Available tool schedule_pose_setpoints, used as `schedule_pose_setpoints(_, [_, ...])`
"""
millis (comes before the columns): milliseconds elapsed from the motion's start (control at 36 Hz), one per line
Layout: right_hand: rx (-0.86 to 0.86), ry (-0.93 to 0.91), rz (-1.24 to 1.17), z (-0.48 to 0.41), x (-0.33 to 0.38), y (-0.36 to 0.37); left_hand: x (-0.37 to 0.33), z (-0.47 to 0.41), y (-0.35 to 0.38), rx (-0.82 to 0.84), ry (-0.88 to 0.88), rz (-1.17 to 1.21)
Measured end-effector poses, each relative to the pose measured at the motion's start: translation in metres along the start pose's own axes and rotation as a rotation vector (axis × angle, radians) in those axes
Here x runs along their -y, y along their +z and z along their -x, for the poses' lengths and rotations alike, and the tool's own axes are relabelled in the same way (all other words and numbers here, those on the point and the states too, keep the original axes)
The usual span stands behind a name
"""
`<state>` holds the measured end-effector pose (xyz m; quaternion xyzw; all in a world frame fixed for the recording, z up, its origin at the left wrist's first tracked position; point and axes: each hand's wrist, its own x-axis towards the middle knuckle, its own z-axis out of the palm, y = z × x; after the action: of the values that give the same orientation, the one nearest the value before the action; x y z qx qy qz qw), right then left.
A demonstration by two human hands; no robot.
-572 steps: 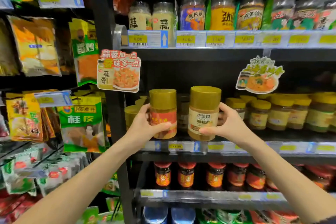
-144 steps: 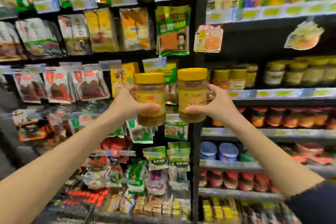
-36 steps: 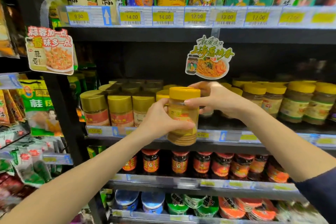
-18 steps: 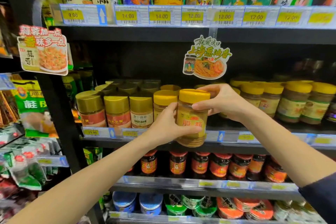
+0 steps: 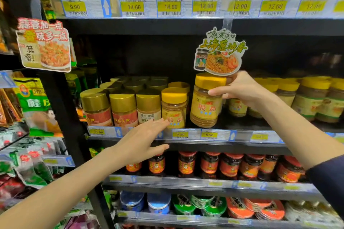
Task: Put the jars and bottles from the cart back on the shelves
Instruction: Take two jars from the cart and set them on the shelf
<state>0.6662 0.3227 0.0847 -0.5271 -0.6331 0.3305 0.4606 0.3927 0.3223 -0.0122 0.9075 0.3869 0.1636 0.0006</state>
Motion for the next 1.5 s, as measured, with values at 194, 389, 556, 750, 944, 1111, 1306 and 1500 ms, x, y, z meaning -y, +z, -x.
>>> schedule_pose_setpoints(194, [-0.02,0.032,0.031,-0.011,-0.02,0.007,0.005,0.002,0.007,0.07,0.016,-0.035])
schedule_pose_setpoints(389, [0.052,0.046,0.021,-0.016,-0.039,0.016,0.01,0.003,0.012,0.081,0.028,-0.019])
schedule_pose_setpoints(556, [0.078,0.066,0.016,-0.022,-0.046,0.019,0.014,0.003,0.014,0.071,0.044,0.001])
schedule_pose_setpoints(750, [0.146,0.083,0.067,-0.026,-0.048,0.015,0.019,0.003,0.016,0.065,0.07,-0.004])
schedule_pose_setpoints(944, [0.177,0.123,0.069,-0.022,-0.049,0.016,0.022,0.004,0.019,0.068,0.108,-0.017])
schedule_pose_setpoints(1111, [0.144,0.068,0.227,-0.002,-0.045,0.012,0.021,0.002,0.012,0.12,0.118,-0.035])
schedule_pose_setpoints(1306, [0.124,0.042,0.617,0.047,-0.046,0.006,0.002,0.009,0.002,0.131,0.078,0.005])
schedule_pose_setpoints(1500, [0.168,-0.112,0.88,0.107,-0.053,0.01,-0.033,0.029,0.0,0.153,0.059,-0.081])
